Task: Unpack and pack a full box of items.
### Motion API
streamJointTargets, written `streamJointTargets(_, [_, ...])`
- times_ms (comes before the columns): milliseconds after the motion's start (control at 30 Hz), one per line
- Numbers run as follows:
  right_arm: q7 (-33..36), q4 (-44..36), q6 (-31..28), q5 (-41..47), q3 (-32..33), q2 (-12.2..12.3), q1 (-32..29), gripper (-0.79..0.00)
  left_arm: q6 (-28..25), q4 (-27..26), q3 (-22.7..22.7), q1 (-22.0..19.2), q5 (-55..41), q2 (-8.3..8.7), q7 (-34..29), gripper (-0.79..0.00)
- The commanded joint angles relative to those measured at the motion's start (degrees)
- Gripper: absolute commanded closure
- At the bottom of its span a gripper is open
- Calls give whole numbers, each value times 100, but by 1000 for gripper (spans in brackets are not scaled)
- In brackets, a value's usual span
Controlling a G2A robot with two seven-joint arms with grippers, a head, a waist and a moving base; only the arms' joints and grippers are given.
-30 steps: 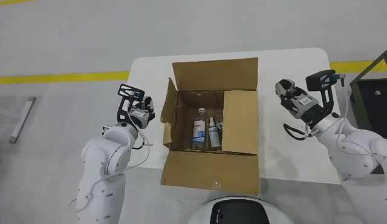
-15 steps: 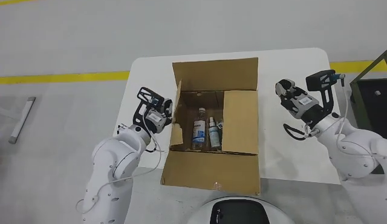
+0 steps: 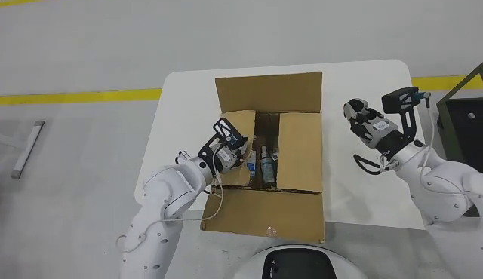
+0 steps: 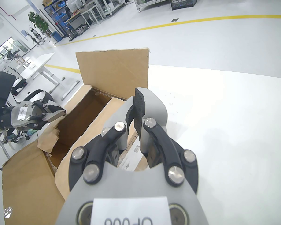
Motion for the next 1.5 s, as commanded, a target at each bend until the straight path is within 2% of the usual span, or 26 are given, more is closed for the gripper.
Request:
streamJointTargets(0, [0, 0, 0, 0, 0, 0, 0, 0, -9, 85, 63, -23, 101, 5, -37, 0])
streamJointTargets(333, [-16, 4, 6, 22, -2, -2, -7, 0, 199, 60, 106, -63, 183, 28, -150, -3])
streamJointTargets(400, [-98, 56, 65, 310, 26, -14, -14, 0, 216, 30, 69, -64, 144, 38, -140, -785])
streamJointTargets(500, [39, 238, 198, 898, 137, -24, 107, 0, 227, -33, 5, -83, 100, 53, -113, -785])
streamJointTargets(600, [315, 492, 309, 1082, 250, -8, 303, 0, 253, -134, -25, -101, 4, 61, -148, -785])
streamJointTargets(833, [680, 1537, 444, 2002, 168, -28, 1165, 0, 415, -398, -199, -92, -193, 92, -204, -785])
streamJointTargets(867, [774, 1680, 393, 2158, 110, -33, 1290, -12, 443, -441, -231, -79, -208, 98, -215, -785])
streamJointTargets(933, [869, 2005, 289, 2632, 19, -54, 1568, -157, 536, -562, -332, -38, -293, 111, -232, -785])
streamJointTargets(967, [900, 2148, 245, 2770, -26, -62, 1660, -163, 588, -609, -383, -17, -330, 117, -241, -785])
streamJointTargets(1000, [904, 2291, 231, 2768, -67, -63, 1757, -154, 714, -662, -458, 6, -364, 121, -197, -785])
streamJointTargets(1033, [888, 2423, 245, 2712, -115, -64, 1843, -117, 944, -693, -553, 41, -378, 121, -136, -785])
streamJointTargets(1067, [851, 2524, 262, 2781, -166, -75, 1926, -46, 1081, -729, -589, 87, -364, 122, -124, -785])
streamJointTargets(1100, [826, 2610, 274, 2995, -215, -93, 2000, -25, 1145, -766, -620, 116, -327, 127, -111, -785])
streamJointTargets(1167, [854, 2711, 236, 3222, -302, -111, 2127, -49, 1244, -802, -680, 174, -270, 136, -71, -785])
streamJointTargets(1233, [918, 2770, 62, 3173, -384, -109, 2214, -182, 1355, -825, -741, 218, -262, 142, -29, -785])
streamJointTargets(1267, [954, 2806, -20, 3196, -424, -110, 2239, -296, 1391, -833, -768, 231, -257, 145, -12, -785])
streamJointTargets(1300, [979, 2849, -80, 3202, -451, -109, 2259, -376, 1408, -838, -783, 242, -247, 149, -6, -785])
streamJointTargets(1367, [1057, 2905, -214, 3115, -521, -102, 2293, -616, 1446, -843, -810, 253, -223, 156, 10, -785])
streamJointTargets(1433, [1079, 2965, -301, 3114, -567, -100, 2313, -785, 1471, -843, -822, 259, -208, 161, 18, -785])
streamJointTargets(1467, [1096, 3000, -321, 3103, -594, -99, 2326, -785, 1480, -841, -825, 260, -204, 163, 21, -785])
